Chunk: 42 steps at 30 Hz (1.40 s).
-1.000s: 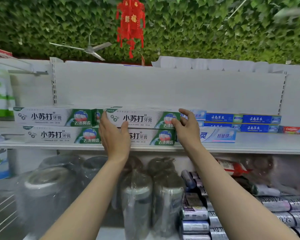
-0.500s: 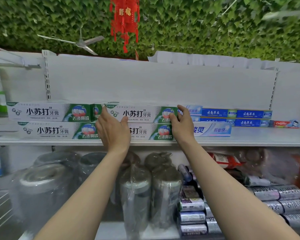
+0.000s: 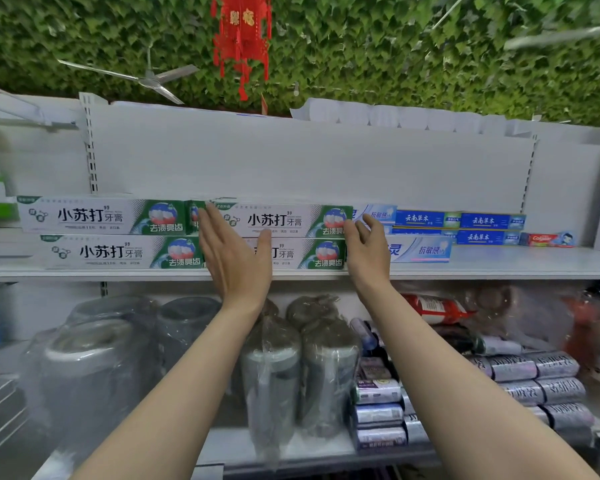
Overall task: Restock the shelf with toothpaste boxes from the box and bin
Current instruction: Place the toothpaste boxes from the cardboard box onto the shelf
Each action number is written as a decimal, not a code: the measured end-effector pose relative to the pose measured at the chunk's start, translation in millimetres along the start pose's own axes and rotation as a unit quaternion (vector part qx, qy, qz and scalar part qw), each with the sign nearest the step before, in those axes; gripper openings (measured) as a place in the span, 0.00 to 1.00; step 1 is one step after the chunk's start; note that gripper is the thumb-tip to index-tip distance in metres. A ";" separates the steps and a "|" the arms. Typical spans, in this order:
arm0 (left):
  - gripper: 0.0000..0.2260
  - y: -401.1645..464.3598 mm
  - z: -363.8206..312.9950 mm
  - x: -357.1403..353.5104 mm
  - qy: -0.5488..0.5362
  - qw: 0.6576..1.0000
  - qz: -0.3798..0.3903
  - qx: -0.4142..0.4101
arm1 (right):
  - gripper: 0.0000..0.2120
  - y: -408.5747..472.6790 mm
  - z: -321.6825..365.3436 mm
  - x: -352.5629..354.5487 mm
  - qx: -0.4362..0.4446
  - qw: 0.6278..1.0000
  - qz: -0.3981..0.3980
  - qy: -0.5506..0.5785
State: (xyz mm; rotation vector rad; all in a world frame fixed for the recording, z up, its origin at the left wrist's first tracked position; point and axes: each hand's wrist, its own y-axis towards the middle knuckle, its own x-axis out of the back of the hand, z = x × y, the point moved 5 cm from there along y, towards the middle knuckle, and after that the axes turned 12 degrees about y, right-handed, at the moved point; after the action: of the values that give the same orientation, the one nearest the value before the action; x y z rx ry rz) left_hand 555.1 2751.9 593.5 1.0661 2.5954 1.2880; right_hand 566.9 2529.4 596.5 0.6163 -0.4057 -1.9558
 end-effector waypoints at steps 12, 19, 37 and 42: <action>0.33 -48.6 -74.7 -30.7 -0.125 0.988 0.079 -0.049 | 0.24 -2.0 11.6 54.6 0.024 0.999 -0.012 -0.019; 0.28 -88.6 -117.7 -85.0 -0.135 0.980 0.121 -0.086 | 0.24 27.7 10.0 114.0 0.031 0.998 -0.031 -0.040; 0.32 -75.3 -150.1 -189.0 0.186 0.959 0.215 -0.014 | 0.28 98.2 -16.4 156.7 0.038 0.921 0.143 -0.360; 0.36 -68.5 -149.0 -203.8 0.260 0.929 0.265 0.003 | 0.27 105.0 -29.0 144.7 0.003 0.874 0.209 -0.439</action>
State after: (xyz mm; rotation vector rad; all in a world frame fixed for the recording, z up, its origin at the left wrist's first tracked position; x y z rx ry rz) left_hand 622.2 2499.1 591.8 1.7163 2.7539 1.9019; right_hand 607.1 2352.9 593.0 -0.3968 -1.0075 -1.7023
